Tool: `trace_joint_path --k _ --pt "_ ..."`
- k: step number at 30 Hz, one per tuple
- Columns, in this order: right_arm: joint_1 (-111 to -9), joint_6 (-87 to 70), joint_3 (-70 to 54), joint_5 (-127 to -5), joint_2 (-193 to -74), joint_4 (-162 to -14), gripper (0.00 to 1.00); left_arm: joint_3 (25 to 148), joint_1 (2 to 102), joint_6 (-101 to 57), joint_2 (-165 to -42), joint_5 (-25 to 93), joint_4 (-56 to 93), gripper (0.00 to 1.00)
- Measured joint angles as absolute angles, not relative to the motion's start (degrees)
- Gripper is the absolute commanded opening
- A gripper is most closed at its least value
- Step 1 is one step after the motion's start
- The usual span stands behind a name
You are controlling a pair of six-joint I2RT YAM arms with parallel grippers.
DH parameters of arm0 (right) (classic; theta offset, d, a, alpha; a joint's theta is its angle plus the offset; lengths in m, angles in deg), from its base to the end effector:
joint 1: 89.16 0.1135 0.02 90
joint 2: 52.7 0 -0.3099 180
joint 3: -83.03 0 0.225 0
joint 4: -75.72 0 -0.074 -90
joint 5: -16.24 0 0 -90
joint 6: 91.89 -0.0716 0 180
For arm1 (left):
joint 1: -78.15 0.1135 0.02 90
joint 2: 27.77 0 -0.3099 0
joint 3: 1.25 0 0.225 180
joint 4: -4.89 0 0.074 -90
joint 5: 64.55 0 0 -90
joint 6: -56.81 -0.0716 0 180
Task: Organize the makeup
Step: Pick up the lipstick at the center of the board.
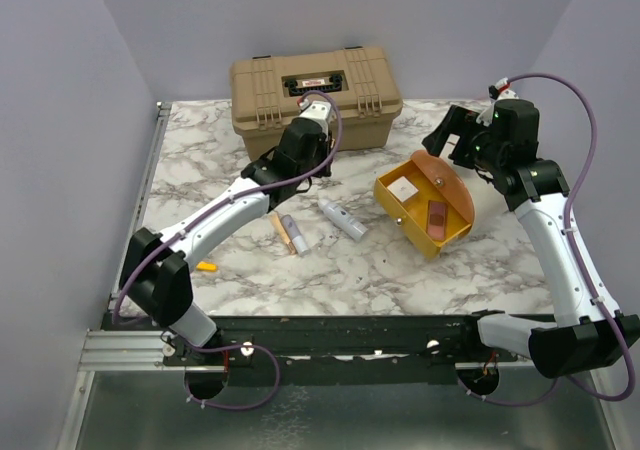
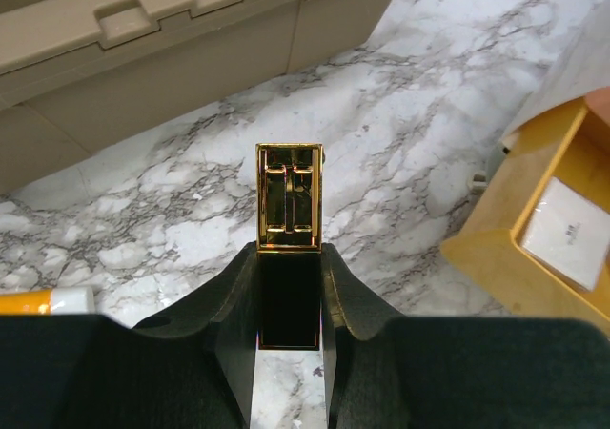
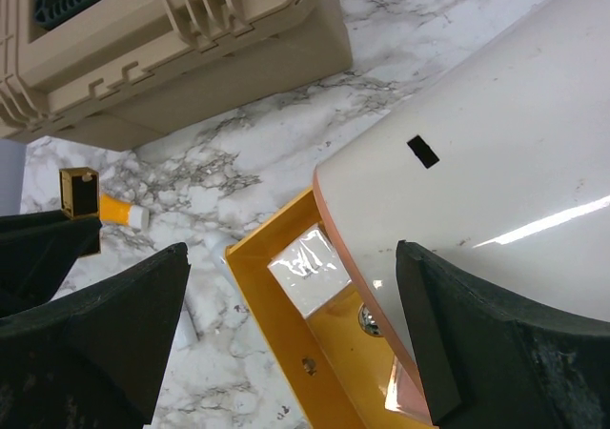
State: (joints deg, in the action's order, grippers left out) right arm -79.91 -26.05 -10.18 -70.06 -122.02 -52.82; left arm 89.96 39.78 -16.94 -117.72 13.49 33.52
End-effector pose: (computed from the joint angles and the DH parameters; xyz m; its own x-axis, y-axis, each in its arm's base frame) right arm 0.2413 0.0440 0.4272 -0.5056 0.3315 -0.7966 -0.0109 0.9207 0.3901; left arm 0.3013 -0.2197 0.3621 -0.4756 0.0274 -0.8792 0.3436 0.9259 -0.1570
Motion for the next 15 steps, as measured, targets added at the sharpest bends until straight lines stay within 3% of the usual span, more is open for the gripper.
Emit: trace_joint_path --k 15 --pt "-79.9 -26.5 -10.2 -68.1 -122.0 -53.2 0.95 88.7 39.6 -12.7 -107.4 45.8 26.1 0.09"
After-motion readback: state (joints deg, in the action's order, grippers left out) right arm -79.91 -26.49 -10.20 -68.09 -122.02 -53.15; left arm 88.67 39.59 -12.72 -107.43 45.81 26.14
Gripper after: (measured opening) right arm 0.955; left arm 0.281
